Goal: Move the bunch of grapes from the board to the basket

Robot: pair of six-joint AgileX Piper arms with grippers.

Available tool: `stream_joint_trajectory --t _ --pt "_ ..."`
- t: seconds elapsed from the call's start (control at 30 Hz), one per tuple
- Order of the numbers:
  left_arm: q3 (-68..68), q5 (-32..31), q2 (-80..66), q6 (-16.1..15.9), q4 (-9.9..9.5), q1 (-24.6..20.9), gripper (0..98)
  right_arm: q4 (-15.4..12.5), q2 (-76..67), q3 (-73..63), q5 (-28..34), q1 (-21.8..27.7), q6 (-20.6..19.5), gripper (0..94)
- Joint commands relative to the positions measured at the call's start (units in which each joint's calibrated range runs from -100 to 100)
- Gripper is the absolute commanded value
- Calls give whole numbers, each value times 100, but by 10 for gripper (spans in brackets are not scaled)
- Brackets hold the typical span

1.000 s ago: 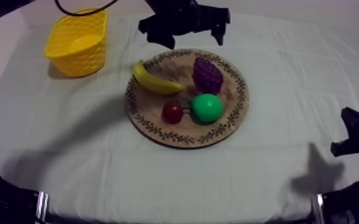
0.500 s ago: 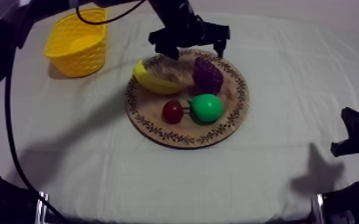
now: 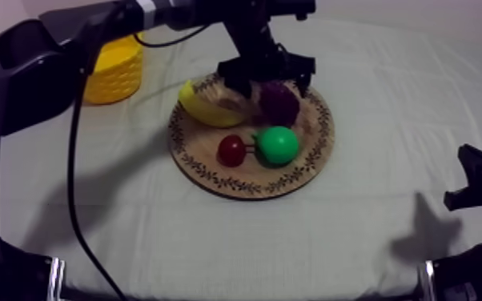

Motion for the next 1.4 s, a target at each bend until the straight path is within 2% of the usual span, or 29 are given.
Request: stream_joint_trajectory --t 0.0,0.57,1.13,1.37 --pt "-116 10 132 -23 42 -4 956 -2 0 -1 -1 1 0 5" --pt "-558 255 610 -158 262 -73 939 -2 0 -1 -1 1 0 5" --pt "-561 315 648 -134 262 -84 766 -2 0 -1 -1 1 0 5" --pt "-704 338 763 -204 296 -85 793 -2 0 -1 -1 1 0 5"
